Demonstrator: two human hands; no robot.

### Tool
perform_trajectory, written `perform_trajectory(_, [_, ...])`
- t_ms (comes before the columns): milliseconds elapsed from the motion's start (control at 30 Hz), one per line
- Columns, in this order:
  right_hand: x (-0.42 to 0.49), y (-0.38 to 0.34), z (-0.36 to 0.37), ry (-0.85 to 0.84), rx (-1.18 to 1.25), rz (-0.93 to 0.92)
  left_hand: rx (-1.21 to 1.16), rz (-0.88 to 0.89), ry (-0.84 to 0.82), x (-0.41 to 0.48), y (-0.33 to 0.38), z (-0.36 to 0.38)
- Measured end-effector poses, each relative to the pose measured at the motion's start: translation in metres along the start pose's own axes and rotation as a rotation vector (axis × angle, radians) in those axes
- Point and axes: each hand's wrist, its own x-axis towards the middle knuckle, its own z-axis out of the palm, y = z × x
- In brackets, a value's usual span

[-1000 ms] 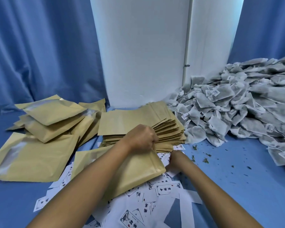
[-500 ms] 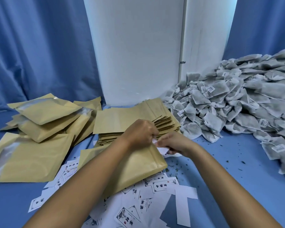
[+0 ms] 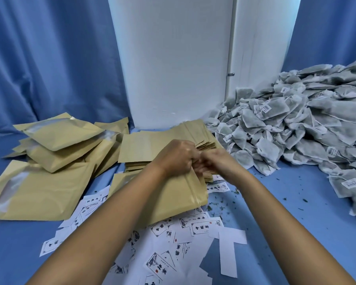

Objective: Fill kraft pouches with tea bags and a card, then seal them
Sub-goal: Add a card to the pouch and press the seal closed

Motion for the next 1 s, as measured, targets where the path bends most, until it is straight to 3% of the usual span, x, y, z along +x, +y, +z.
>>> perform_trajectory(67, [-0.006, -0.007, -0.007, 0.208, -0.033, -0.010, -0.006, -0.001, 0.029, 0.001, -0.001, 0.000])
perform_trajectory(133, [-0.011, -0.010, 0.001, 0.086, -0.158, 0.174, 0.011, 0.052, 0.048, 0.006, 0.004, 0.000])
perform_trajectory(200, [-0.013, -0.009, 0.013, -0.114, -0.048, 0.315, 0.059, 0.136, 0.025, 0.011, 0.009, 0.003])
perform_trajectory(300, [-0.009, -0.021, 0.021, -0.145, 0.239, 0.289, 0.135, 0.236, -0.012, 0.015, 0.010, 0.003])
perform_trajectory(400, [-0.003, -0.038, 0.026, -0.165, 0.379, 0.209, 0.157, 0.238, 0.088, 0.020, 0.013, -0.010])
perform_trajectory(467, [0.007, -0.051, 0.024, -0.154, 0.501, 0.159, 0.087, 0.044, 0.250, 0.025, 0.010, -0.019])
perform_trajectory(600, [0.032, -0.063, 0.005, 0.038, 0.945, 0.182, -0.095, -0.422, 0.496, 0.019, -0.009, -0.023])
perform_trajectory(667, [0.032, -0.052, -0.005, 0.124, 1.136, 0.207, -0.151, -0.861, 0.645, 0.002, -0.016, -0.012])
perform_trajectory(700, [0.030, -0.041, -0.008, 0.159, 1.187, 0.211, -0.287, -1.123, 0.694, -0.009, -0.016, -0.004])
perform_trajectory(767, [0.024, -0.019, -0.009, 0.232, 1.243, 0.216, -0.957, -1.472, 0.646, -0.033, -0.012, 0.013])
perform_trajectory(833, [0.022, -0.001, -0.008, 0.318, 1.219, 0.229, -1.778, -1.464, 0.488, -0.046, -0.007, 0.031])
perform_trajectory(867, [0.021, 0.005, -0.007, 0.363, 1.161, 0.226, -1.996, -1.419, 0.426, -0.049, -0.003, 0.038])
perform_trajectory(900, [0.021, 0.011, -0.006, 0.400, 1.086, 0.224, -2.078, -1.380, 0.389, -0.050, 0.000, 0.045])
perform_trajectory(1000, [0.020, 0.018, -0.002, 0.430, 0.874, 0.221, -2.026, -1.381, 0.372, -0.047, 0.004, 0.061])
